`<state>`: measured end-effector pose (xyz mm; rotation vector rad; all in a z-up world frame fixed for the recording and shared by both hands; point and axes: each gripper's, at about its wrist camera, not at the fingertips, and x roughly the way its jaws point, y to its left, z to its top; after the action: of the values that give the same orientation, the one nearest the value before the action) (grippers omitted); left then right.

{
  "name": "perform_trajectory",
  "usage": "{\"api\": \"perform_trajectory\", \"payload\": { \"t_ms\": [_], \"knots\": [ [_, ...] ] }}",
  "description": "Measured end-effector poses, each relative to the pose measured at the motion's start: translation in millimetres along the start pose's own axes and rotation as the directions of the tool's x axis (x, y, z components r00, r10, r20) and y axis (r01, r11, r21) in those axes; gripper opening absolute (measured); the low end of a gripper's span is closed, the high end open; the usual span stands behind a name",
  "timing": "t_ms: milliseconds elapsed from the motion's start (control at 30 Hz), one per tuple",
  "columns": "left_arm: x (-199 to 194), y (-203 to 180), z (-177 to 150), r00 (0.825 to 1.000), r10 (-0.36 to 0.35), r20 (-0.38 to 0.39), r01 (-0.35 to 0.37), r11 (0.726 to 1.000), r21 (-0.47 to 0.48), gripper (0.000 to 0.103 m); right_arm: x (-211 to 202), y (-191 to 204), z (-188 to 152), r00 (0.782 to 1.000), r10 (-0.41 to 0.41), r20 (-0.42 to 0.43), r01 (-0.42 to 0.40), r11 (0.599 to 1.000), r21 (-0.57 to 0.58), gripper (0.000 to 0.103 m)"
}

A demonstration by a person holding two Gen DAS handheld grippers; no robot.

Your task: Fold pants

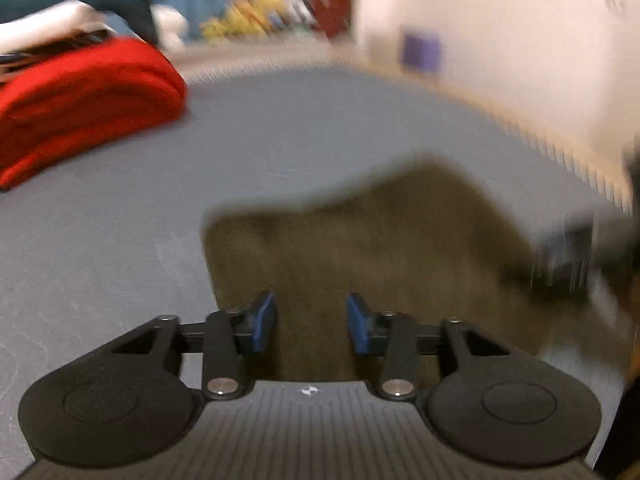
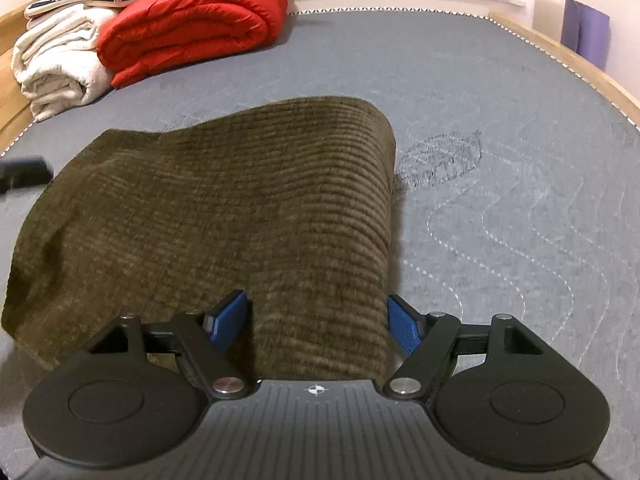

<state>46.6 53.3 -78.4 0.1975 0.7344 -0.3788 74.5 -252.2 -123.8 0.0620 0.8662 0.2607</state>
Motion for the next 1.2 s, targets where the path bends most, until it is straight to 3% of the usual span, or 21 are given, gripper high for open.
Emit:
{"api": "perform_trajectory", "payload": {
  "t_ms": [67,133,200,267,333,400,467,600,667,733,833,933,1033,1100,1200],
  "knots": [
    [8.0,-6.0,-10.6,0.999,0.037,-0.008,-0.036,0.996,0.076,0.043,-2.2,-0.1,-3.2,1.000,0.006,-0.006,-0.007,1.000,-0.009,0.072],
    [-0.5,-5.2,-5.1,1.000,0.028,-0.004,-0.028,0.999,0.044,0.042,-4.6,2.2,-5.0,1.000,0.008,-0.002,-0.008,1.000,-0.024,0.068],
    [-21.0,-4.7,3.0,0.999,-0.013,0.036,0.013,1.000,-0.001,0.041,-9.2,3.6,-4.8,1.000,0.000,0.001,0.000,1.000,-0.014,0.064],
    [-34.9,-10.8,-1.0,0.994,-0.073,0.077,0.071,0.997,0.029,0.041,-17.2,2.7,-3.6,1.000,0.006,0.012,-0.006,1.000,0.005,0.064],
    [-30.0,-22.3,-5.7,0.995,-0.100,0.021,0.098,0.991,0.087,0.041,-23.0,4.2,-5.6,1.000,0.017,0.017,-0.017,1.000,-0.011,0.065],
    [-5.6,-36.0,-23.0,0.989,-0.075,-0.124,0.098,0.978,0.185,0.041,-20.8,5.9,-11.7,1.000,0.001,0.002,0.000,0.998,-0.056,0.065],
    [-5.6,-48.3,-32.8,0.992,-0.044,-0.117,0.078,0.949,0.306,0.041,-16.6,5.7,-18.6,1.000,-0.010,-0.023,0.008,0.997,-0.075,0.065],
    [-23.7,-34.1,-22.1,0.995,-0.081,-0.063,0.092,0.976,0.197,0.041,-29.0,3.7,-18.5,1.000,0.007,-0.015,-0.007,0.999,-0.040,0.065],
    [-20.5,-29.7,-24.4,0.993,-0.084,-0.087,0.097,0.983,0.158,0.041,-36.0,5.2,-19.8,1.000,0.020,-0.007,-0.021,0.999,-0.044,0.065],
    [-6.9,-29.7,-30.1,0.987,-0.056,-0.150,0.081,0.982,0.171,0.041,-35.9,9.3,-24.5,1.000,0.002,-0.020,-0.004,0.997,-0.083,0.065],
    [-10.3,-38.2,-27.2,0.992,-0.044,-0.114,0.069,0.972,0.226,0.041,-35.0,12.4,-26.1,0.999,-0.005,-0.037,0.001,0.994,-0.111,0.066],
    [-15.7,-33.5,-25.7,0.994,-0.059,-0.087,0.073,0.983,0.171,0.041,-42.4,14.1,-20.8,1.000,-0.001,-0.023,-0.001,0.995,-0.096,0.065],
    [-2.1,-32.2,-33.3,0.988,-0.034,-0.147,0.057,0.986,0.155,0.041,-42.7,21.6,-24.1,0.999,-0.028,-0.034,0.023,0.990,-0.142,0.065],
    [-5.5,-38.0,-29.7,0.990,-0.016,-0.143,0.040,0.985,0.165,0.041,-38.8,25.2,-27.5,0.997,-0.043,-0.064,0.032,0.986,-0.165,0.064],
    [-23.8,-41.6,-13.5,0.995,-0.008,-0.102,0.017,0.996,0.092,0.044,-48.1,24.5,-24.5,0.997,-0.049,-0.066,0.039,0.990,-0.138,0.064]
  ]
}}
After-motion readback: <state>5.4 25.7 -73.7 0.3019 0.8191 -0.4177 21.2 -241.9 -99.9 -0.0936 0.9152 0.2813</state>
